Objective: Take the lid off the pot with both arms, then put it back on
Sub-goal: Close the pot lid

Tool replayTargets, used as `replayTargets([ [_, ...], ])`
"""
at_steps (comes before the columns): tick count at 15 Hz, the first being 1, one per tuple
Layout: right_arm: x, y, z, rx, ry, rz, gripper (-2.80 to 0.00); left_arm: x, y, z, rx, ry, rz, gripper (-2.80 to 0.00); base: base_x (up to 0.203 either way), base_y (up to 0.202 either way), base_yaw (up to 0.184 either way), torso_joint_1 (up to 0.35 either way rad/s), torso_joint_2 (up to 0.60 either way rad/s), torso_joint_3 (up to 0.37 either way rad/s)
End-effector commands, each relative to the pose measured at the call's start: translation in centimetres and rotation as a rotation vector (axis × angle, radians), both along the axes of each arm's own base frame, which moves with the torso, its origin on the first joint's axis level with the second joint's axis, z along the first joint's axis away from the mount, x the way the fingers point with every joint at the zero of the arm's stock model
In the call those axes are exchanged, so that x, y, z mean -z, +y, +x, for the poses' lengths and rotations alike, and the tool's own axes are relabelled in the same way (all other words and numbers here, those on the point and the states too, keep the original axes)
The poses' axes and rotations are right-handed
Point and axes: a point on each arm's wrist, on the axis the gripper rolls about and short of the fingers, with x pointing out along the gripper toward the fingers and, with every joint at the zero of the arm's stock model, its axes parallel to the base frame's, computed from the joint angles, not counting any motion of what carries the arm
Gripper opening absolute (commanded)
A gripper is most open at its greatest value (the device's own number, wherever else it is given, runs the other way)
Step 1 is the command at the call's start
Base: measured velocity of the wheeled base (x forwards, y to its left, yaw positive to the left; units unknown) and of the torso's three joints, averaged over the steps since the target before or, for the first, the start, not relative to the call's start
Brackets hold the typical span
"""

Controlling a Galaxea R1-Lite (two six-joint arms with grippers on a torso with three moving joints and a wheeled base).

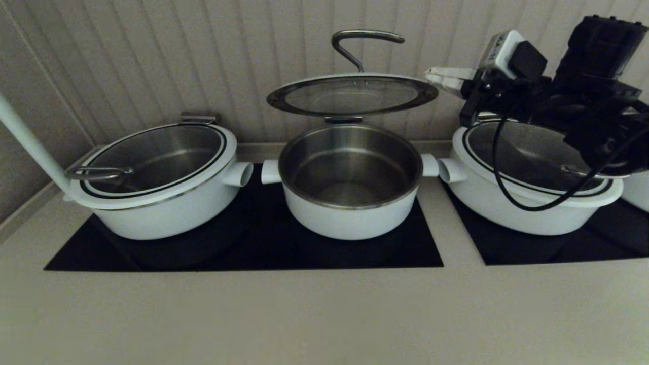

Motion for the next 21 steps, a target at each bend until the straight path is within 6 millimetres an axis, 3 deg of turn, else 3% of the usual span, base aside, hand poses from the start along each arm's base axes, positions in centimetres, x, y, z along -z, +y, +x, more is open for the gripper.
replayTargets([
  [1, 0.3, 0.2, 0.0, -0.010, 0.000, -0.004, -2.80, 0.0, 0.0, 0.0, 0.000, 0.001, 0.000, -2.80, 0.000, 0.000, 0.000, 0.000, 0.00, 0.000],
  [7, 1.4, 0.5, -0.6, -0.021, 0.034, -0.013, -2.80, 0.0, 0.0, 0.0, 0.000, -0.001, 0.000, -2.80, 0.000, 0.000, 0.000, 0.000, 0.00, 0.000],
  [21, 3.6, -0.3, -4.3, -0.035, 0.157, -0.037, -2.80, 0.0, 0.0, 0.0, 0.000, -0.001, 0.000, -2.80, 0.000, 0.000, 0.000, 0.000, 0.00, 0.000],
])
